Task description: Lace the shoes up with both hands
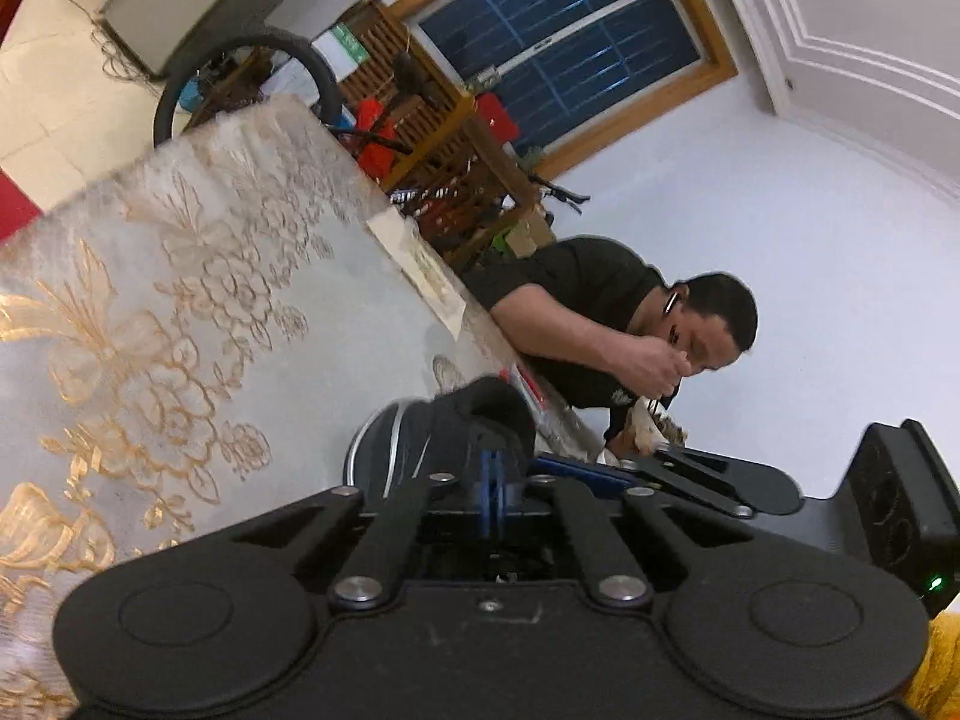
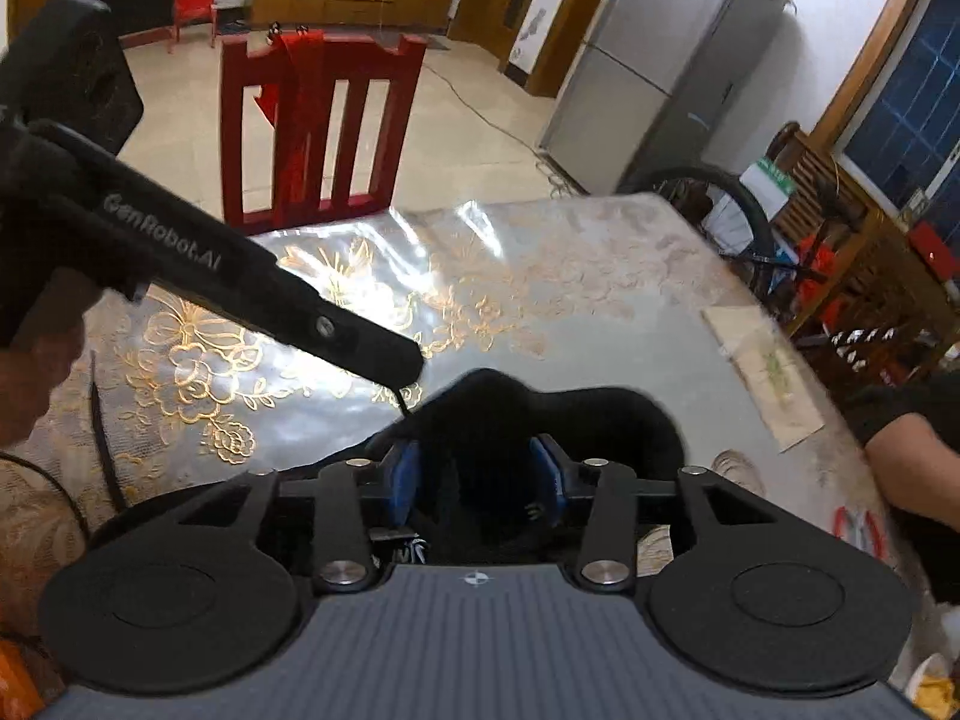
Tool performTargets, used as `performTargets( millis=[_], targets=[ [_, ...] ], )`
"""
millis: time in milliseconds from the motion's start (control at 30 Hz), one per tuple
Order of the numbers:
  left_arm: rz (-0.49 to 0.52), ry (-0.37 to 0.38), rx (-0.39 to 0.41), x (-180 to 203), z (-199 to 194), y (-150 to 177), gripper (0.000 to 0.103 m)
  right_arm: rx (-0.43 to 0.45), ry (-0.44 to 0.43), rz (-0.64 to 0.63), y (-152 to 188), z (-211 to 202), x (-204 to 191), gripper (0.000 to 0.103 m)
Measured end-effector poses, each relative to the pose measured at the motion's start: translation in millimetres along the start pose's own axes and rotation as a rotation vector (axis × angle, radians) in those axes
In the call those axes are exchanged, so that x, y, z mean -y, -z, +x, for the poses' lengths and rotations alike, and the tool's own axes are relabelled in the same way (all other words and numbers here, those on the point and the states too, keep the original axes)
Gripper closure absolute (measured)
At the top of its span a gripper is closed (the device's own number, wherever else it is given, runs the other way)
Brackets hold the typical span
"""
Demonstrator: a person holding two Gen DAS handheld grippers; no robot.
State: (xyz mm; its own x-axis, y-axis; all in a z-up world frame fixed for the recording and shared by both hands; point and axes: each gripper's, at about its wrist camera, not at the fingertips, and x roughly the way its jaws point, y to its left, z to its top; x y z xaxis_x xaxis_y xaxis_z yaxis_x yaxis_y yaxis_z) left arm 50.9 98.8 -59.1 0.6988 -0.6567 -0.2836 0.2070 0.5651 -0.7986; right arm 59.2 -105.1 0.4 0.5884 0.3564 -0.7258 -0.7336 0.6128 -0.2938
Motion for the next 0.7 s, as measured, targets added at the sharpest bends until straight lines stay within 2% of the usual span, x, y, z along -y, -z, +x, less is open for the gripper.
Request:
performTargets(
  millis=[100, 167, 233, 300, 333, 367, 400, 433, 500, 567, 700],
  targets=[
    [0.037, -0.001, 0.034, 7.9, -16.0, -9.0, 0.103, 0.053, 0.004, -0.070, -7.7, -19.8, -4.0, 0.058],
    [0.069, -0.024, 0.034, 12.4, -21.9, -13.2, 0.103, 0.073, -0.025, -0.177, -12.0, -18.7, -16.2, 0.057],
    [0.113, -0.083, 0.020, 14.2, -27.7, -11.9, 0.102, 0.074, -0.049, -0.295, -13.9, -10.8, -30.5, 0.057],
    [0.147, -0.165, 0.002, 13.3, -33.6, -5.3, 0.099, 0.034, -0.029, -0.413, -10.3, 8.0, -45.1, 0.060],
    [0.161, -0.208, -0.012, 11.8, -35.2, -0.4, 0.098, 0.007, -0.011, -0.453, -7.6, 18.1, -48.5, 0.072],
    [0.170, -0.242, -0.032, 9.6, -34.7, 4.7, 0.098, -0.017, 0.004, -0.479, -5.7, 26.9, -50.6, 0.091],
    [0.178, -0.274, -0.058, 7.2, -33.2, 10.2, 0.098, -0.030, 0.008, -0.460, -6.3, 31.4, -48.8, 0.096],
    [0.191, -0.303, -0.086, 6.2, -30.5, 15.9, 0.095, -0.029, -0.003, -0.416, -8.3, 32.2, -43.9, 0.101],
    [0.233, -0.351, -0.147, 7.8, -21.4, 27.6, 0.087, 0.062, -0.111, -0.171, -20.8, 10.8, -14.8, 0.101],
    [0.294, -0.381, -0.205, 12.9, -8.5, 38.4, 0.084, 0.151, -0.218, 0.074, -33.3, -10.6, 14.3, 0.101],
    [0.351, -0.398, -0.231, 21.4, 4.0, 45.8, 0.080, 0.327, -0.425, 0.569, -58.3, -53.4, 72.5, 0.100]
  ],
)
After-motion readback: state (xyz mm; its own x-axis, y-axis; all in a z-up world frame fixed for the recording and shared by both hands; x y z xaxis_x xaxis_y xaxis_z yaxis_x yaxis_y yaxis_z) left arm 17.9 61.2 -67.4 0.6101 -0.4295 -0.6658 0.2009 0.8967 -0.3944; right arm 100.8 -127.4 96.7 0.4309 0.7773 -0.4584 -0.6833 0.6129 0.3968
